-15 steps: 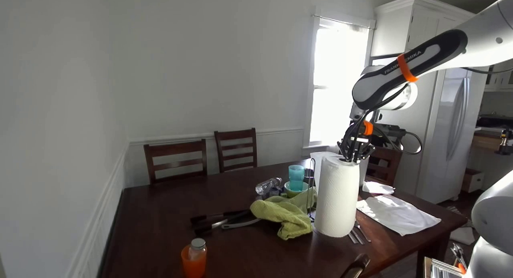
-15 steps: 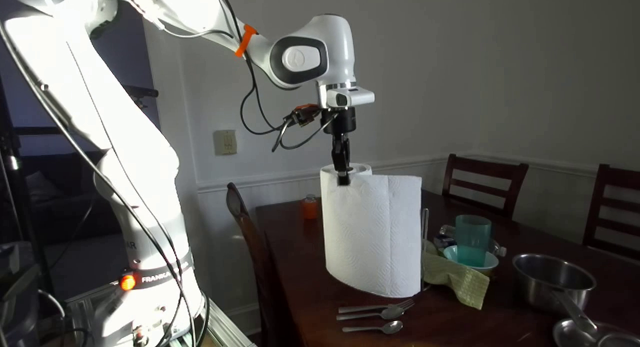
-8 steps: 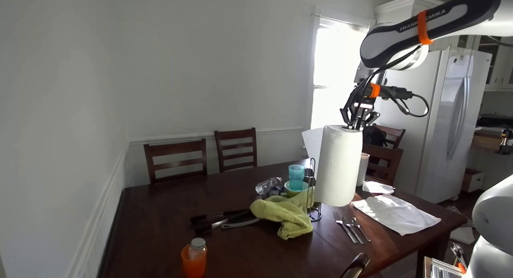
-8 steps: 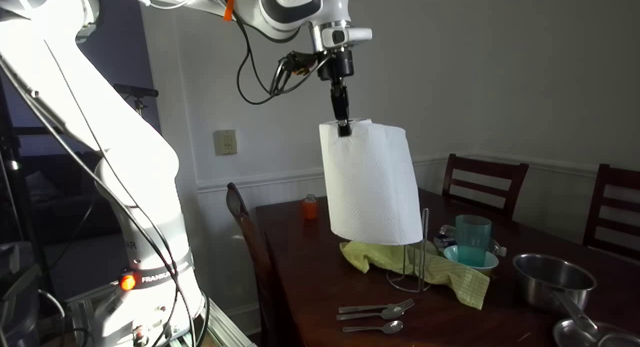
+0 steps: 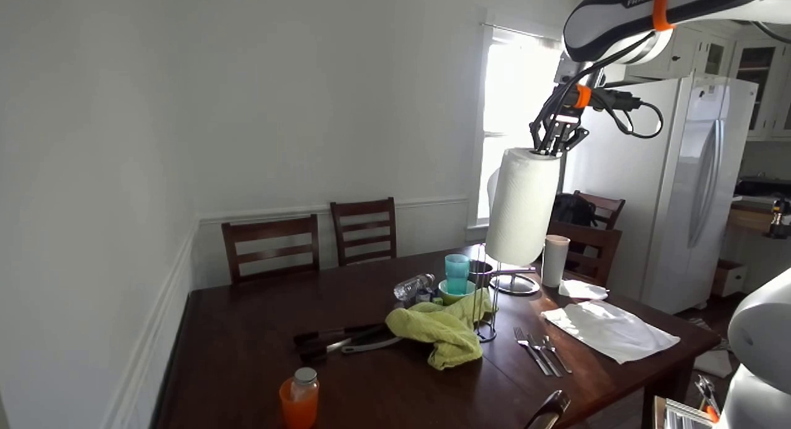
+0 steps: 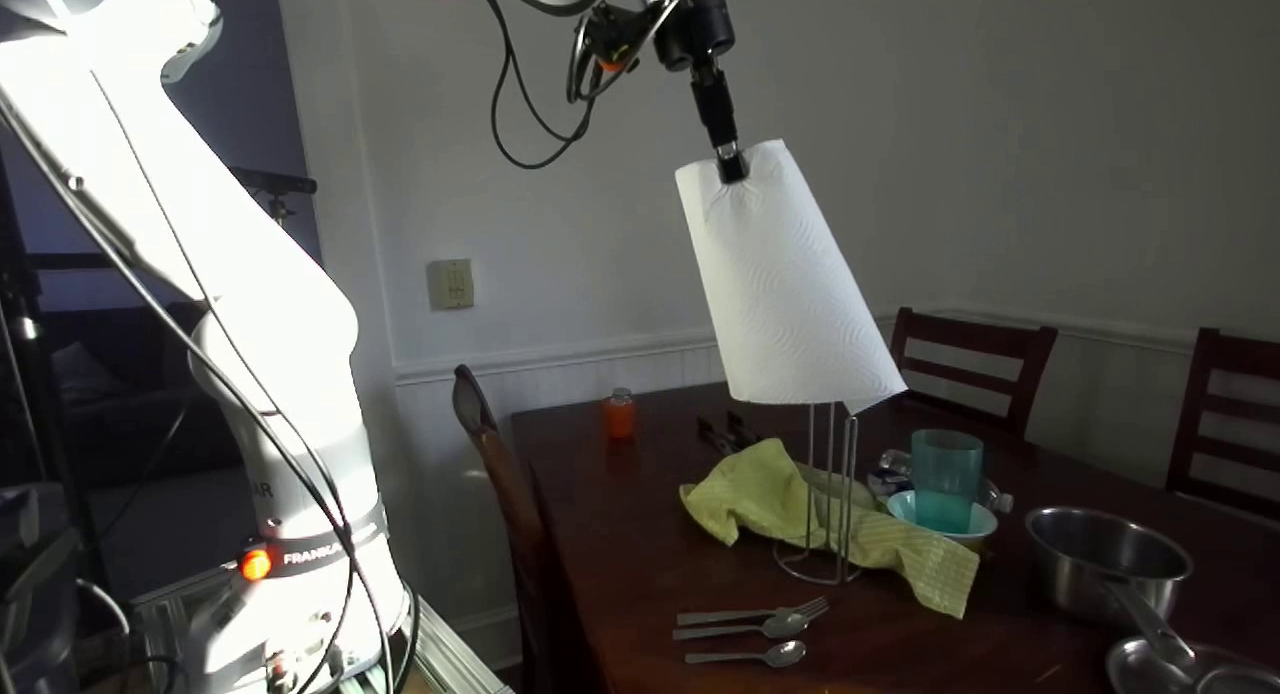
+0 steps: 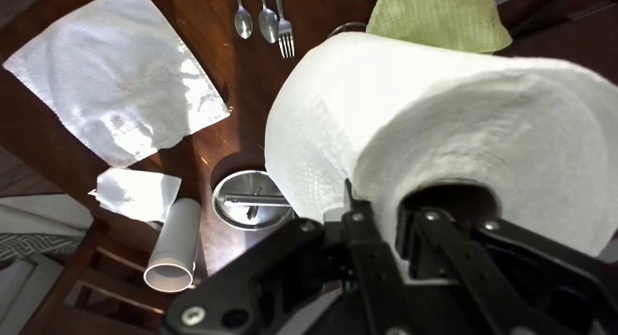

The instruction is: Put the paper towel roll on the paper towel roll holder

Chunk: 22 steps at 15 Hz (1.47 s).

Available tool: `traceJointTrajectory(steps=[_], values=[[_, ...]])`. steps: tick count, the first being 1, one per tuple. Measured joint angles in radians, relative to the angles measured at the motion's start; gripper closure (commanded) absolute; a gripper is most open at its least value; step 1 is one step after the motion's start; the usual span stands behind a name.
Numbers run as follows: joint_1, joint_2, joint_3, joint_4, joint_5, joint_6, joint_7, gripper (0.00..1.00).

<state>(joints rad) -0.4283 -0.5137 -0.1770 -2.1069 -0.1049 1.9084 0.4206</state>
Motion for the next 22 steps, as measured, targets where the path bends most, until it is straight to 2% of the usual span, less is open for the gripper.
traceJointTrajectory(steps=[6,10,15,22], values=[[0.002,0.097,-0.05,0.045,0.006,0.113,-0.021,0.96],[0.019,0.158,-0.09,0.064,0.079,0.172,-0.046,0.96],[0.042,0.196,-0.108,0.107,0.137,0.159,-0.082,0.96],[0.042,0.201,-0.108,0.159,0.072,0.061,-0.082,0.96]])
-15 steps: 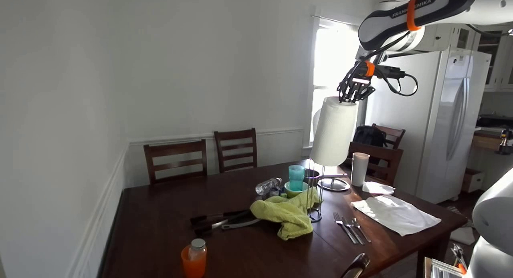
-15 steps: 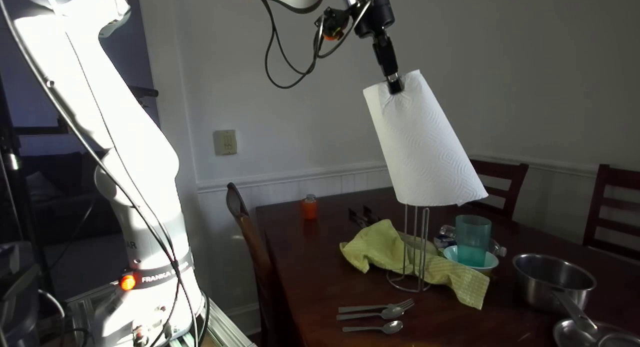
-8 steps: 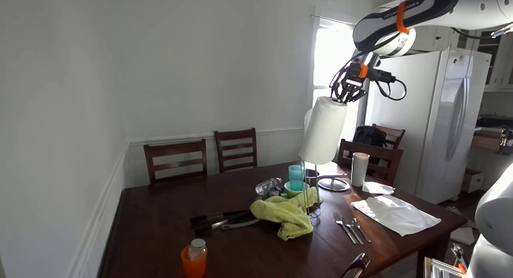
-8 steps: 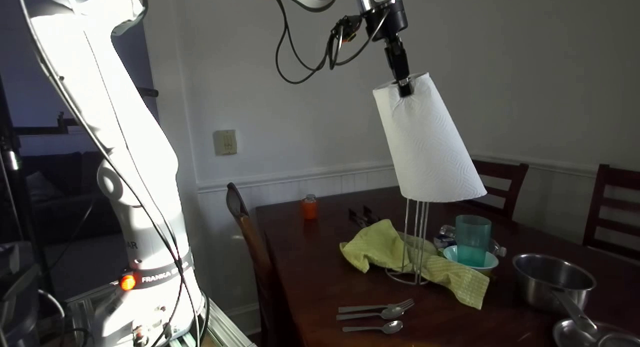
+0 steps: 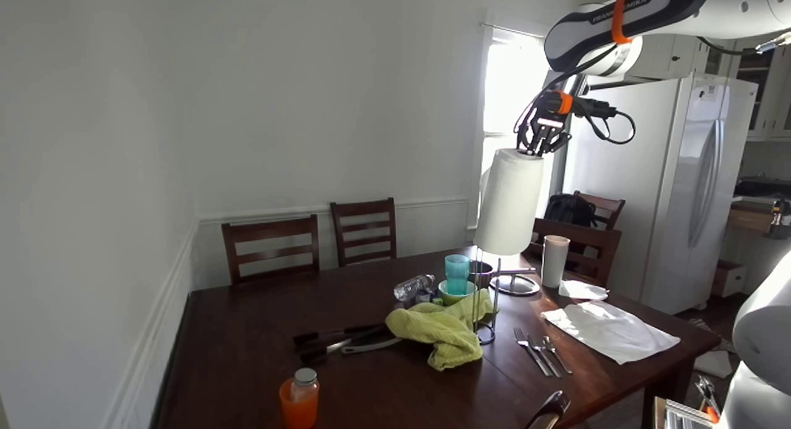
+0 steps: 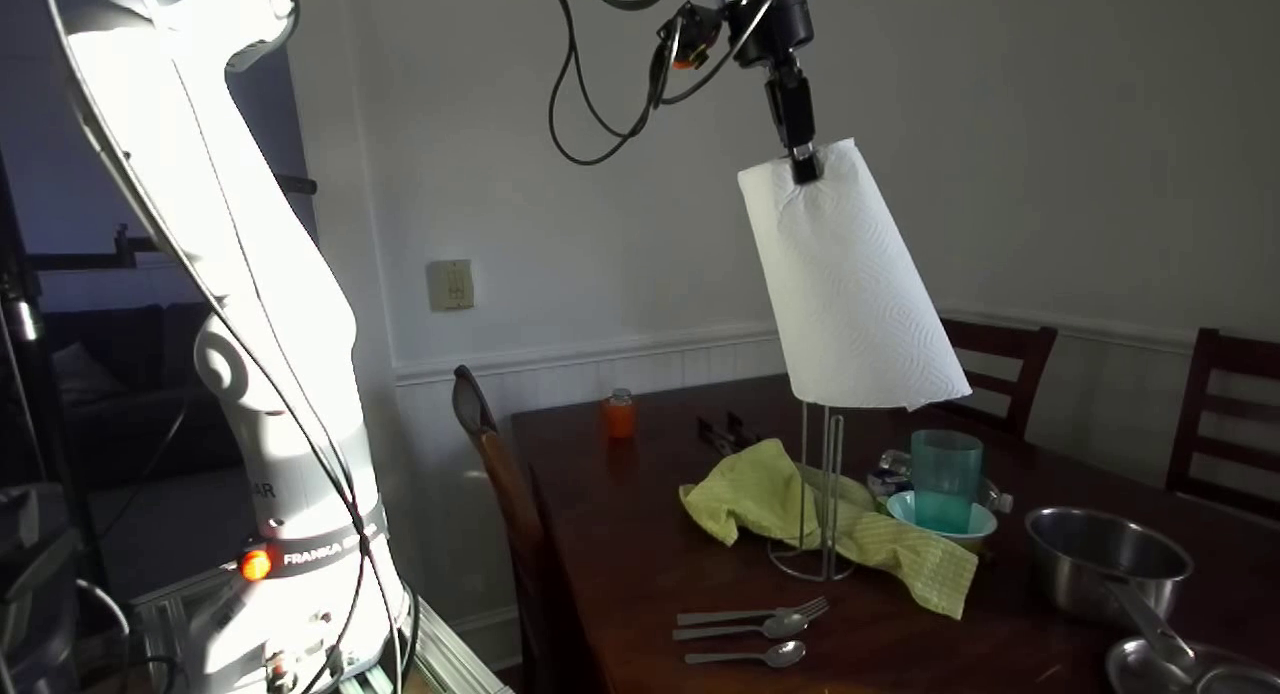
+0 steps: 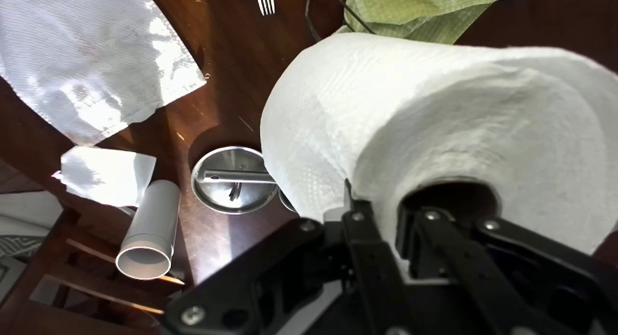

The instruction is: Put the paper towel roll on the paper towel roll holder

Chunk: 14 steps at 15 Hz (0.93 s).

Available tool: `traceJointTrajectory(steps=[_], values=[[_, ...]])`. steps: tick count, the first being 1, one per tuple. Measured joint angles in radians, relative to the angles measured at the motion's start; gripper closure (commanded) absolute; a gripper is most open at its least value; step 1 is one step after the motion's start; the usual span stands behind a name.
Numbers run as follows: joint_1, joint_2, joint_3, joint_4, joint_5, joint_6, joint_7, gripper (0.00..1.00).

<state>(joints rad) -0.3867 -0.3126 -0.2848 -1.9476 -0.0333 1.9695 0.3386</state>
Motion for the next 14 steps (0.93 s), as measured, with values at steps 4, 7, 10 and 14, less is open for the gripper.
traceJointTrajectory(steps=[4,7,10,14], values=[[0.002,0.0,0.003,0.021,-0.009,-0.009,0.0,0.96],[0.009,0.0,0.006,0.043,-0.008,-0.011,-0.001,0.96],[0.018,0.003,0.006,0.05,-0.001,-0.026,-0.001,0.96],[0.023,0.026,0.003,0.055,0.03,-0.048,-0.001,0.96]])
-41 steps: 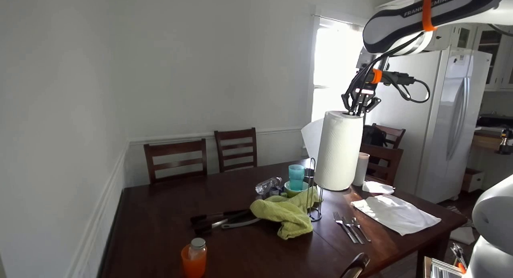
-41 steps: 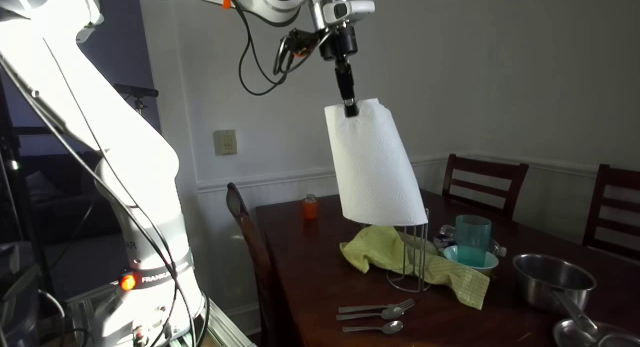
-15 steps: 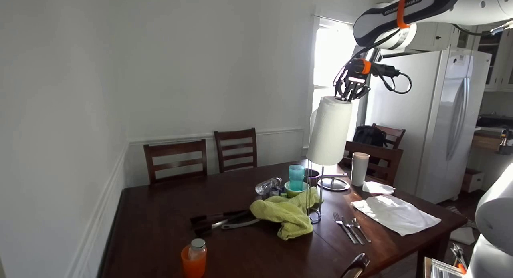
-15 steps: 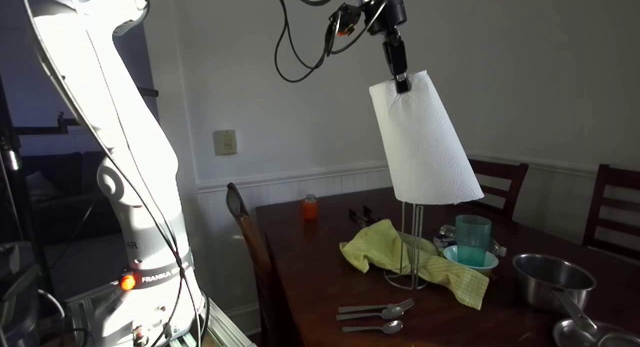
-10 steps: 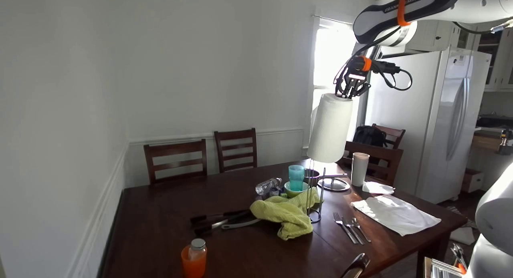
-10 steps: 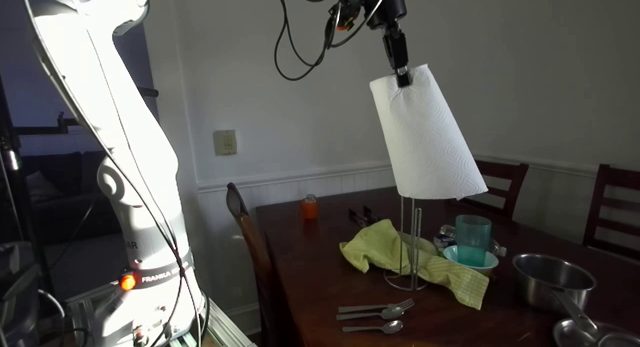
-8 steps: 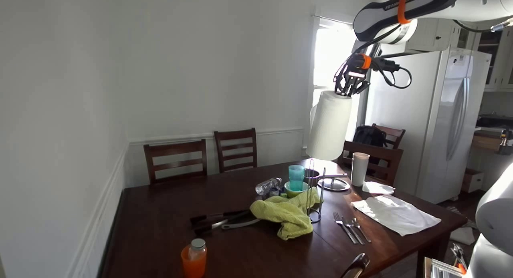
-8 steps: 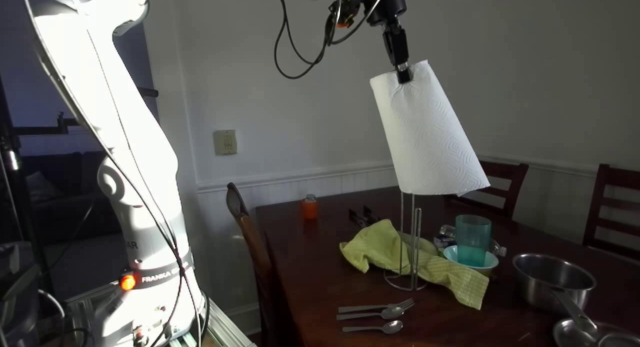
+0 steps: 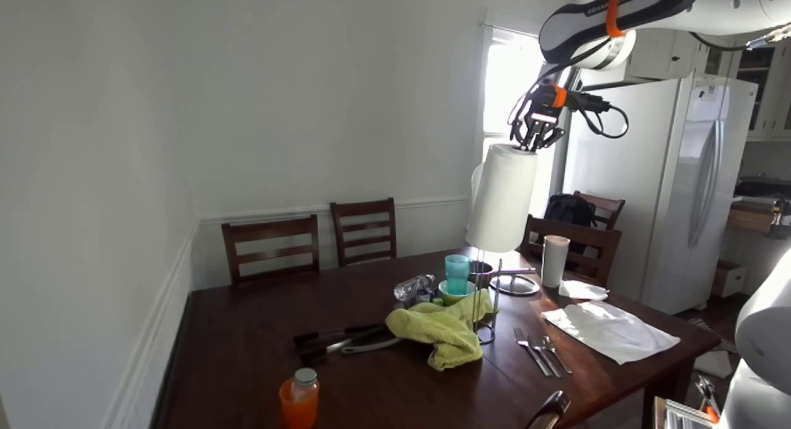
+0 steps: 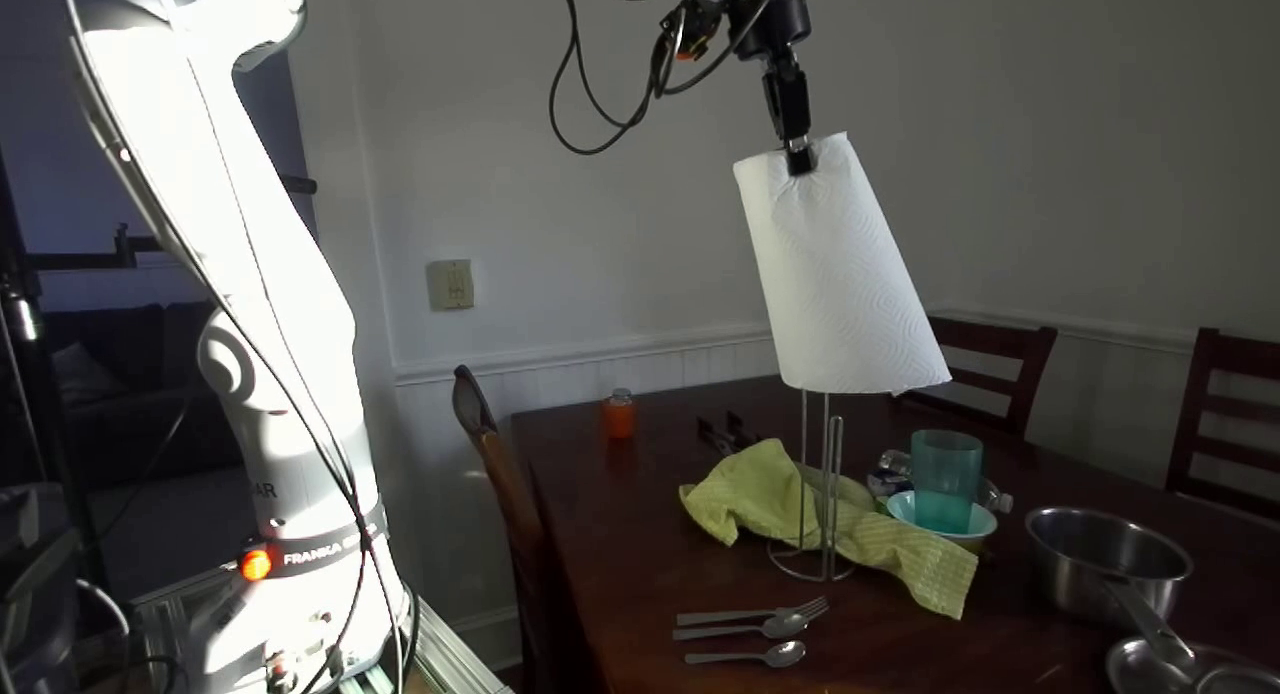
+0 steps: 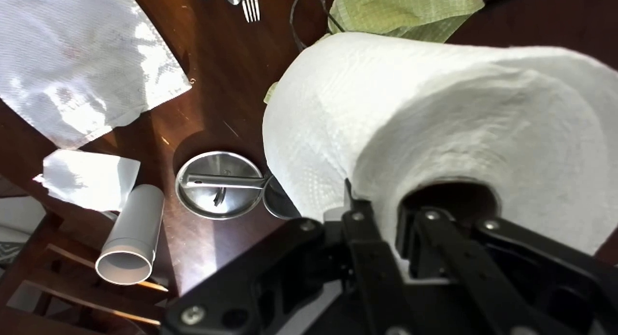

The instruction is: Put the paper towel roll on the paper towel roll holder

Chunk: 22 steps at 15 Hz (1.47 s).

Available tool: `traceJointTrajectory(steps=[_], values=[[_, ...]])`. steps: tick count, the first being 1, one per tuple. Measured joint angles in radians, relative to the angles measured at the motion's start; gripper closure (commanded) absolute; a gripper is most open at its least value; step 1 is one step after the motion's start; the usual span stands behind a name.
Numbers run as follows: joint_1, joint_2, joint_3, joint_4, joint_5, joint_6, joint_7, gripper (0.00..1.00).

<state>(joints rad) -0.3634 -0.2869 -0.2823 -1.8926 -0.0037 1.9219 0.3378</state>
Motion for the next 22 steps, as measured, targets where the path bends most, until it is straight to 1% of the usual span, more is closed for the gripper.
traceJointTrajectory(steps=[7,16,22], values=[[0.008,0.047,-0.011,0.03,0.078,0.0,-0.039,0.96],[0.008,0.075,-0.031,0.051,0.079,-0.047,-0.08,0.96],[0.008,0.09,-0.043,0.066,0.079,-0.047,-0.088,0.96]])
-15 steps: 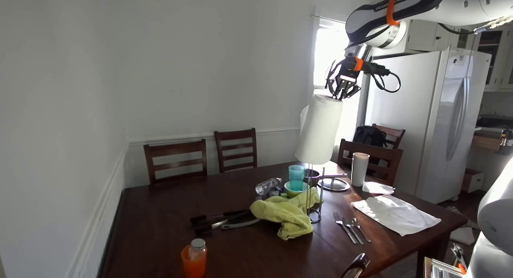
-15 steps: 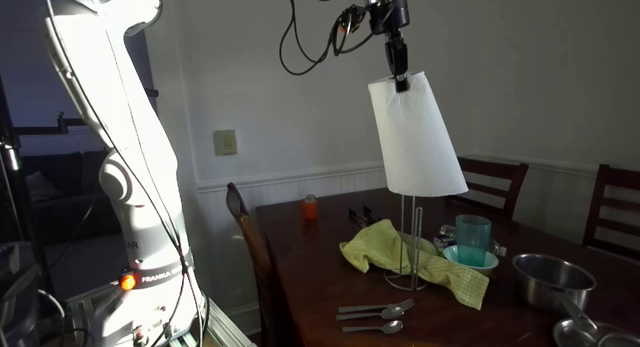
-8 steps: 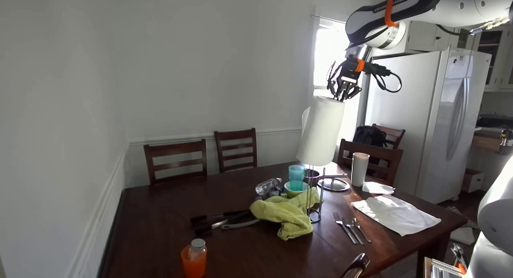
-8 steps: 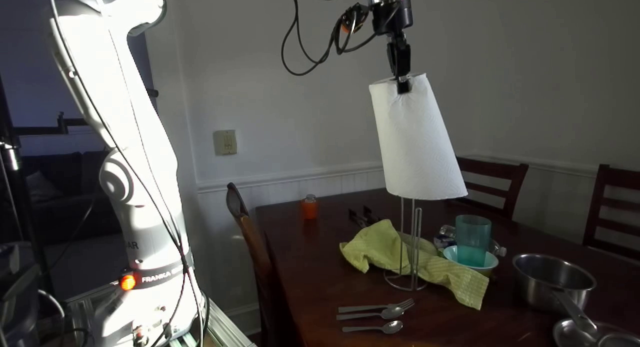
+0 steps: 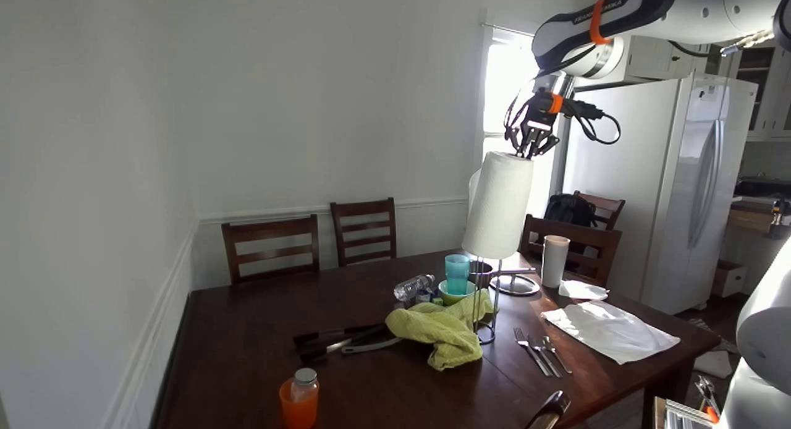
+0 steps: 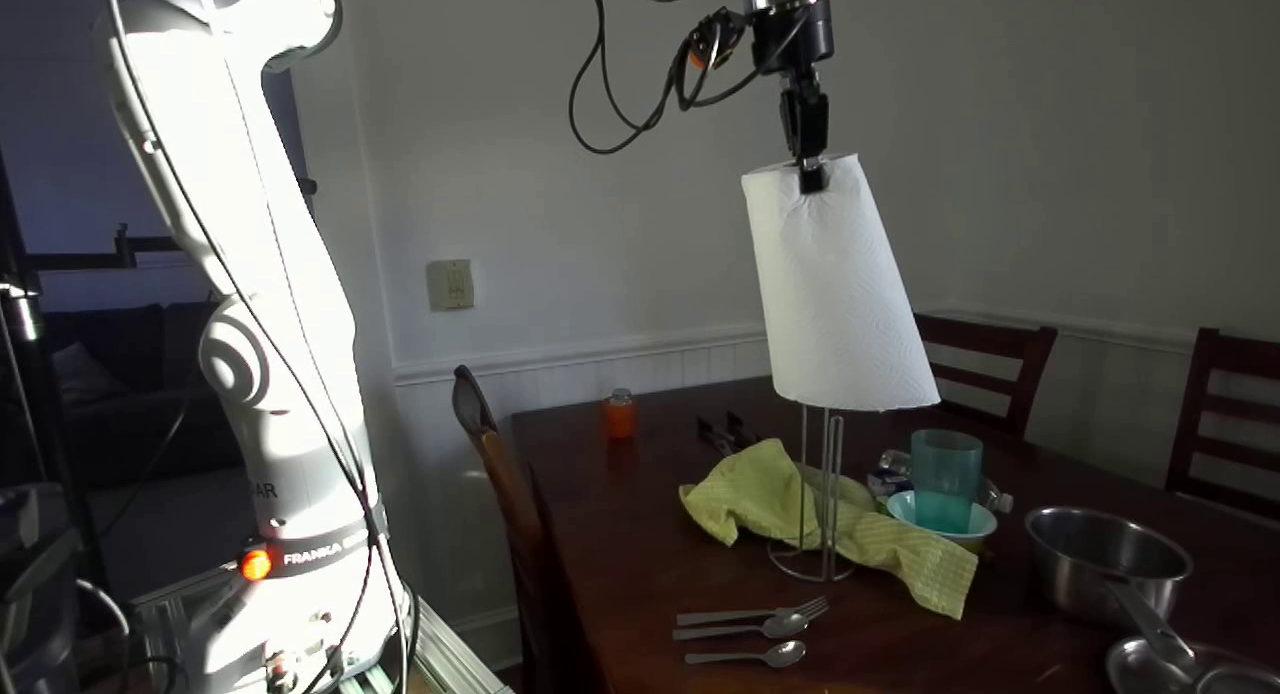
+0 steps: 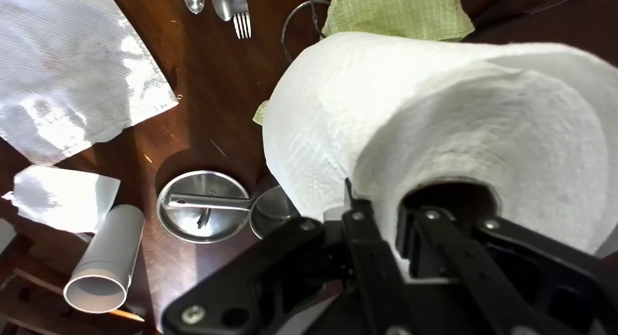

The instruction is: Put the paper towel roll on the paper towel roll holder

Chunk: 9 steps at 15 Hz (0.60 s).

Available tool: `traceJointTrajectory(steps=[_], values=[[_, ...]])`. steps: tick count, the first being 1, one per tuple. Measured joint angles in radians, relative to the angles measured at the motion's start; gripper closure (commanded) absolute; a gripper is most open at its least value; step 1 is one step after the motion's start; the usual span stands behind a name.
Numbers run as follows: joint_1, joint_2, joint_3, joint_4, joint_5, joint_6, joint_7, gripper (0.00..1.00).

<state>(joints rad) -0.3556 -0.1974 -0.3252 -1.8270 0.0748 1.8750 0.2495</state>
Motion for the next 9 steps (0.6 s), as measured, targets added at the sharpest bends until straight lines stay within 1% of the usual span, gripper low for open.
traceJointTrajectory(steps=[8,9], values=[[0.001,0.019,-0.006,0.006,0.004,0.0,-0.004,0.96],[0.002,0.027,-0.006,0.005,0.004,0.0,-0.004,0.94]])
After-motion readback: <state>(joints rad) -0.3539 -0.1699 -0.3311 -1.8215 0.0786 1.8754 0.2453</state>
